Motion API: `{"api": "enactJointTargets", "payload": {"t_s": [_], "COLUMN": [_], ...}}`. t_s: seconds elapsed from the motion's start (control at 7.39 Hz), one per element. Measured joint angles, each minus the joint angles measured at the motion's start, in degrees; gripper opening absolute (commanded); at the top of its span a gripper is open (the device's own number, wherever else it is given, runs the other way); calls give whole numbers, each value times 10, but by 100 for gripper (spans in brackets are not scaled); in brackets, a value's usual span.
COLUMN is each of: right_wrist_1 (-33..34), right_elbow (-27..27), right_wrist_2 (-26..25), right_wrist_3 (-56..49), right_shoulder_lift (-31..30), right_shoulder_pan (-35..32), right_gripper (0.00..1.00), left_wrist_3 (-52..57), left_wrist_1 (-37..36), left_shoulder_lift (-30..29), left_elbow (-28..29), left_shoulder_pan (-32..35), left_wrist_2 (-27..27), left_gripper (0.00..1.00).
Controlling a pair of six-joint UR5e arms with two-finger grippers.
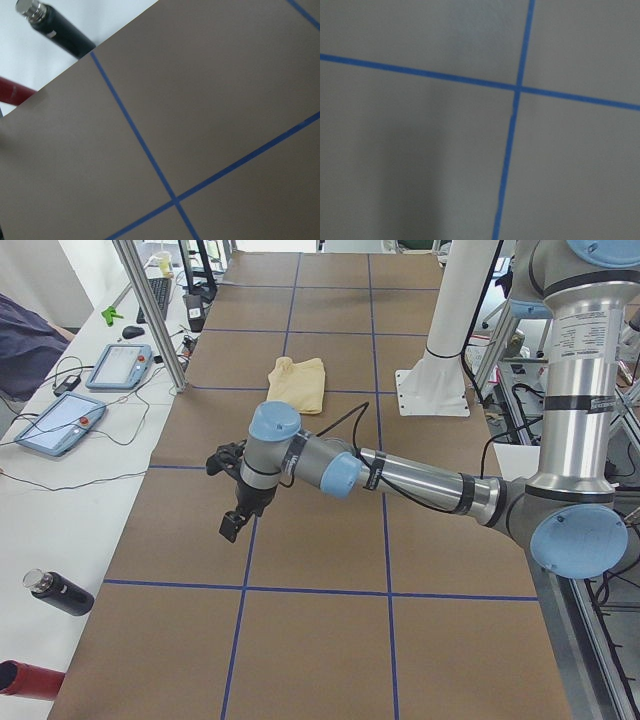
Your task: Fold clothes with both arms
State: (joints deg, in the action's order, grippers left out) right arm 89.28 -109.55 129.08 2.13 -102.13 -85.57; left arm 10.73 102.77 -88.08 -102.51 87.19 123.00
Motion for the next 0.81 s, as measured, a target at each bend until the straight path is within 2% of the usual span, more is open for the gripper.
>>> {"api": "enactJointTargets", "payload": {"t_s": [0.14, 0.41, 0.54, 0.81], "right_wrist_1": [-1, -1, -1, -1], "right_elbow": [0, -5, -9, -12], "right_wrist_2": [1, 1, 2, 4], "right_wrist_3": [-15, -24, -16, 1], "right_shoulder_lift": [-33, -62, -60, -47], "right_shoulder_pan": [-15, -25, -25, -19], "right_gripper": [100, 100, 100, 100], "left_wrist_3": [1, 2, 2, 2], "left_wrist_1": [-1, -12, -14, -20], "left_shoulder_lift": [12, 25, 33, 39], "left_elbow": [9, 20, 21, 19], "left_shoulder_pan": [11, 18, 19, 19], "left_wrist_2": [7, 61, 89, 111], "left_gripper": [100, 100, 100, 100]}}
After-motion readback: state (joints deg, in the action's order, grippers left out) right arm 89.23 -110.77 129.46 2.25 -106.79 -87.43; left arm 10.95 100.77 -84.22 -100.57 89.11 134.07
